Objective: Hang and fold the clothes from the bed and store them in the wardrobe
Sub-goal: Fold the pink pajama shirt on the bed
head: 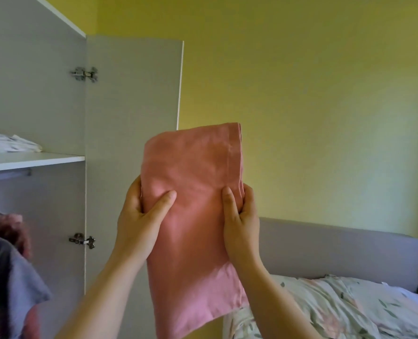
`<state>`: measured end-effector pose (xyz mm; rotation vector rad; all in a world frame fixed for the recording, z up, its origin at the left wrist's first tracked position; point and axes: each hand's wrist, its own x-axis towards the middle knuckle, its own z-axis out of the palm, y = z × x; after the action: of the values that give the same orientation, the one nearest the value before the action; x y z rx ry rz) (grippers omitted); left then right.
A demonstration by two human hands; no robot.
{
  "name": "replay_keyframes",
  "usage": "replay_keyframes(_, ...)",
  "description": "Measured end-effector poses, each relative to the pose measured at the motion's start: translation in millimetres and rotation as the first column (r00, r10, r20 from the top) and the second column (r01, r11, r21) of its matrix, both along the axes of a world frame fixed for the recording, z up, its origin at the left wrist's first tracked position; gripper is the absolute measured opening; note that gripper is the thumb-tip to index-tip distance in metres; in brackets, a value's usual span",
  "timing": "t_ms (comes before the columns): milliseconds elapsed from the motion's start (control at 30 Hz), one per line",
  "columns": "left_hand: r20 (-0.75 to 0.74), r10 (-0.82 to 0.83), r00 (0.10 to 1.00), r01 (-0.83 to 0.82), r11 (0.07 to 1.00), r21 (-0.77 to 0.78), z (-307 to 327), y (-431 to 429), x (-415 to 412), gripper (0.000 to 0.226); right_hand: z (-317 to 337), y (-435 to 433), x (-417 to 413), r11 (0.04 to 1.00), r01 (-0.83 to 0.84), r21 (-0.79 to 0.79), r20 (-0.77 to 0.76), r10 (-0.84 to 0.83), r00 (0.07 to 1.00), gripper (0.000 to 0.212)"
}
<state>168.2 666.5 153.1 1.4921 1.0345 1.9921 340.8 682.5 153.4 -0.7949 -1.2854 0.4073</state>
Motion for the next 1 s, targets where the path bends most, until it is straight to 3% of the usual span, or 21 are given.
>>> replay_keyframes(367, -0.002, 0.240, 0.971, -0.240, 0.971, -0.003, 5.4, 80.2, -61.7, 0.057, 7.0, 119.8, -71.0, 0.960, -0.277, 0.046, -0.021, 0.278, 0.960, 0.020)
replay_keyframes(533, 0.009, 0.357, 0.934, -0.357, 0.933, 0.037, 15.5, 116.7, -84.2, 0.032, 14.9, 184.3, -105.0, 0.906, -0.418, 0.068, -0.013, 0.420, 0.908, 0.021)
replay_keyframes(733, -0.007, 0.500, 0.866, -0.499, 0.866, 0.026, 26.2, 150.8, -115.3, 0.051, 28.7, 249.0, -145.6, 0.839, -0.539, 0.072, 0.047, 0.537, 0.842, 0.007)
replay_keyframes(1000, -0.001, 0.588, 0.809, -0.587, 0.807, 0.064, 49.1, 196.1, -170.8, 0.041, 45.6, 312.3, -218.8, 0.756, -0.646, 0.100, 0.041, 0.646, 0.762, 0.016)
